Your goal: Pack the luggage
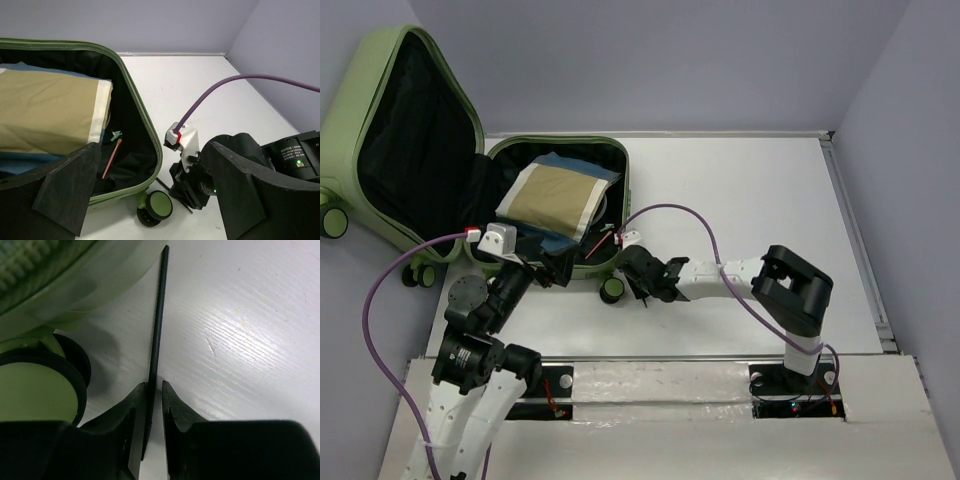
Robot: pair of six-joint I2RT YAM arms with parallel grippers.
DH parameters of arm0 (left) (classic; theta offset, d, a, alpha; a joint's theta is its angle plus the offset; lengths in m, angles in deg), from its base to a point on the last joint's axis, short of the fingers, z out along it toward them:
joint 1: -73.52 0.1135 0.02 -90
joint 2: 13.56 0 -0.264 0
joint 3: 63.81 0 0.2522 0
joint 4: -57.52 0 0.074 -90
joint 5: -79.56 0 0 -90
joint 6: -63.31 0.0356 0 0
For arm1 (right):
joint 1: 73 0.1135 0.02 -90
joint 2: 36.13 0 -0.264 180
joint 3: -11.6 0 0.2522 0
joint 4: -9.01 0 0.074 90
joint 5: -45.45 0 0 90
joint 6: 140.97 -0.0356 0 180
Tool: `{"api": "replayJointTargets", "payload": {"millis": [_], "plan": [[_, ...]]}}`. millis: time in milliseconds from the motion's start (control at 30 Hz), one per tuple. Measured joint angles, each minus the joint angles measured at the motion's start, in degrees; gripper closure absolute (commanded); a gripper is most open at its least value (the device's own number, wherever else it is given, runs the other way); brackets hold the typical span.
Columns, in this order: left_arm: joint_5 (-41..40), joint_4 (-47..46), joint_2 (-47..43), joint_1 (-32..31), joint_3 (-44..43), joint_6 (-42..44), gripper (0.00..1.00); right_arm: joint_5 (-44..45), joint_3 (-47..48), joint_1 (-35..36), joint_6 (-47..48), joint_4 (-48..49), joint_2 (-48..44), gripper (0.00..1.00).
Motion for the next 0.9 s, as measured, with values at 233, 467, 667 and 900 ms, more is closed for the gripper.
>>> {"api": "replayJointTargets", "payload": {"millis": [233,467,667,900], "plan": [[0.0,0.0,0.0,0.4,0.0,0.0,0.01,4.3,-0.6,0.4,-2.8,1.3,0.3,0.93],[-3.4,0.1,0.0,0.8,0.0,-0.7,0.01,9.9,-7.7,0.9,-5.3,-1.3,-5.8,0.93],[-7.6,0.9,0.4,1.5,0.0,-2.0,0.01,13.5,-10.7,0.6,-6.5,-8.2,-14.2,0.93],[-15.5,2.9,1.2,2.7,0.0,-5.0,0.01,16.0,-9.0,-0.3,-3.8,-10.0,-23.8,0.93]]}}
